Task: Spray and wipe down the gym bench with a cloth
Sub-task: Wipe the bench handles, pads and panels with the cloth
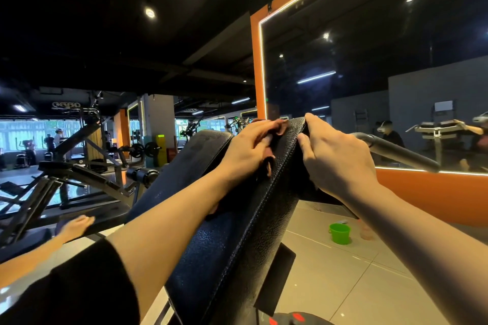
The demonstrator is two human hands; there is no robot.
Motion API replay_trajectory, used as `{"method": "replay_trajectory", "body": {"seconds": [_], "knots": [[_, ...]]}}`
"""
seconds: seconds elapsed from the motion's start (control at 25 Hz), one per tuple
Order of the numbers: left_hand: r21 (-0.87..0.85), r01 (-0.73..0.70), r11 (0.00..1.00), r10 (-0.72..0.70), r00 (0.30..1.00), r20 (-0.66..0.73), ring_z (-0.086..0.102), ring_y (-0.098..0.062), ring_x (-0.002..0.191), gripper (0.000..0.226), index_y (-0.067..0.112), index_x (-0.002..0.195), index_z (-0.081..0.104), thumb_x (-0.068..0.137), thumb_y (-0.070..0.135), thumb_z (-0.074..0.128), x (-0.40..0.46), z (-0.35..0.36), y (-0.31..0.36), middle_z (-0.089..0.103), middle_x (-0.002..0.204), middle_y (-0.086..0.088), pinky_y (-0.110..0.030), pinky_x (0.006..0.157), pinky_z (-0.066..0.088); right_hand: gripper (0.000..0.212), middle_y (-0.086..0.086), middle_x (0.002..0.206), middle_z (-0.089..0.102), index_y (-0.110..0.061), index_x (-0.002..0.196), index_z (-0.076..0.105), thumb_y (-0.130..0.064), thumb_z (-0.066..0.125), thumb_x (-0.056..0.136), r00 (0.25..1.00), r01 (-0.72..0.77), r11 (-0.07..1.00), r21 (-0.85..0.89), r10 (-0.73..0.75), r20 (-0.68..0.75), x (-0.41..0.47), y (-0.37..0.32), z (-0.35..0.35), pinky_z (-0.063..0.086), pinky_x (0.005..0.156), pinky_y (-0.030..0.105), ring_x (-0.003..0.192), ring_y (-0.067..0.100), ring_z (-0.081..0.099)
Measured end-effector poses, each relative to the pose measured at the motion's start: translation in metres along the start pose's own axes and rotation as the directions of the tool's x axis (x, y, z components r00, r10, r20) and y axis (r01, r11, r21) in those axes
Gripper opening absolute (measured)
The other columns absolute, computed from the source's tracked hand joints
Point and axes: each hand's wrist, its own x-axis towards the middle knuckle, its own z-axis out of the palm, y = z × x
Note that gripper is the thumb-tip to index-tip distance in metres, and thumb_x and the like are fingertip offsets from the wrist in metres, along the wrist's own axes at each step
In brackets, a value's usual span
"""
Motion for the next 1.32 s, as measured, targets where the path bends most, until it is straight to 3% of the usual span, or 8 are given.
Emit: {"method": "replay_trajectory", "body": {"seconds": [0.08, 0.24, 0.44, 0.6, 0.8, 1.04, 1.24, 1.32], "knots": [[-0.022, -0.146, 0.989, 0.148, 0.986, 0.081, 0.036, -0.006, 0.133, 0.045, 0.013, 0.14, 0.046, 0.097, 0.001, 0.047, -0.013, -0.001, 0.007, 0.044, 0.144, -0.002, -0.015, 0.111, 0.025, 0.036, 0.004, 0.126, 0.06, -0.019, 0.134, 0.042, -0.034, 0.03, 0.104, 1.0, 0.007, 1.0, 0.009, -0.007, 0.013, -0.001, -0.001, -0.001, 0.027, 0.065, 0.031, 0.098, 0.028, 0.059], [0.063, 0.089, 0.994, -0.093, 0.994, 0.06, 0.032, -0.013, 0.137, 0.052, 0.018, 0.142, 0.043, 0.095, -0.003, 0.047, -0.015, -0.015, -0.006, 0.037, 0.149, -0.002, -0.017, 0.109, 0.018, 0.036, 0.002, 0.126, 0.059, -0.019, 0.134, 0.041, -0.035, 0.032, 0.103, 0.999, 0.002, 0.999, -0.036, -0.001, 0.036, -0.006, -0.004, -0.006, 0.027, 0.061, 0.027, 0.102, 0.025, 0.058], [-0.005, -0.143, 0.99, 0.143, 0.982, 0.122, 0.031, -0.006, 0.134, 0.056, 0.016, 0.14, 0.047, 0.088, -0.003, 0.057, -0.053, -0.015, 0.007, 0.039, 0.146, 0.002, -0.018, 0.114, 0.021, 0.036, 0.009, 0.109, 0.061, -0.012, 0.122, 0.051, -0.03, 0.035, 0.094, 0.999, 0.039, 0.998, 0.045, -0.038, -0.014, -0.028, -0.016, 0.001, 0.042, 0.082, 0.036, 0.094, 0.027, 0.057], [0.042, 0.102, 0.994, -0.105, 0.993, 0.057, 0.029, -0.014, 0.139, 0.061, 0.021, 0.142, 0.044, 0.089, -0.008, 0.053, -0.057, -0.031, -0.019, 0.035, 0.149, 0.0, -0.027, 0.118, 0.019, 0.056, 0.014, 0.134, 0.056, -0.006, 0.138, 0.046, -0.035, 0.029, 0.093, 1.0, 0.001, 1.0, -0.028, -0.002, -0.03, -0.036, -0.029, 0.006, 0.045, 0.095, 0.04, 0.115, 0.031, 0.057], [-0.041, -0.117, 0.992, 0.121, 0.988, 0.095, 0.03, -0.006, 0.136, 0.06, 0.021, 0.138, 0.05, 0.086, -0.008, 0.052, -0.078, -0.017, 0.002, 0.036, 0.148, 0.003, -0.018, 0.115, 0.022, 0.058, 0.015, 0.147, 0.045, -0.007, 0.145, 0.039, -0.032, 0.027, 0.094, 1.0, -0.016, 1.0, -0.017, 0.016, -0.021, -0.041, -0.034, 0.009, 0.038, 0.105, 0.038, 0.131, 0.03, 0.046], [-0.096, 0.337, 0.937, -0.346, 0.934, -0.092, 0.037, -0.018, 0.135, 0.055, 0.026, 0.134, 0.053, 0.09, -0.006, 0.052, -0.065, -0.024, -0.022, 0.038, 0.147, 0.0, -0.039, 0.115, 0.029, 0.064, 0.018, 0.151, 0.035, -0.004, 0.149, 0.03, -0.044, 0.018, 0.1, 1.0, 0.004, 0.989, -0.148, -0.006, -0.013, -0.054, -0.045, 0.021, 0.043, 0.102, 0.037, 0.138, 0.029, 0.04], [-0.107, -0.039, 0.994, 0.041, 0.999, 0.014, 0.035, -0.005, 0.133, 0.06, 0.026, 0.133, 0.053, 0.086, -0.012, 0.051, -0.094, -0.019, 0.001, 0.041, 0.144, 0.004, -0.02, 0.113, 0.029, 0.065, 0.021, 0.148, 0.039, -0.002, 0.147, 0.034, -0.045, 0.017, 0.1, 0.998, -0.011, 0.987, -0.157, 0.002, -0.056, -0.055, -0.04, 0.027, 0.048, 0.097, 0.039, 0.133, 0.031, 0.046], [-0.167, 0.067, 0.984, -0.063, 0.998, 0.026, 0.038, -0.004, 0.128, 0.061, 0.034, 0.128, 0.05, 0.088, -0.013, 0.048, -0.102, -0.031, -0.025, 0.041, 0.141, 0.006, -0.02, 0.107, 0.036, 0.07, 0.019, 0.149, 0.038, -0.003, 0.147, 0.034, -0.05, 0.015, 0.099, 0.996, -0.001, 0.987, -0.161, -0.013, -0.086, -0.055, -0.037, 0.027, 0.045, 0.1, 0.038, 0.134, 0.03, 0.044]]}}
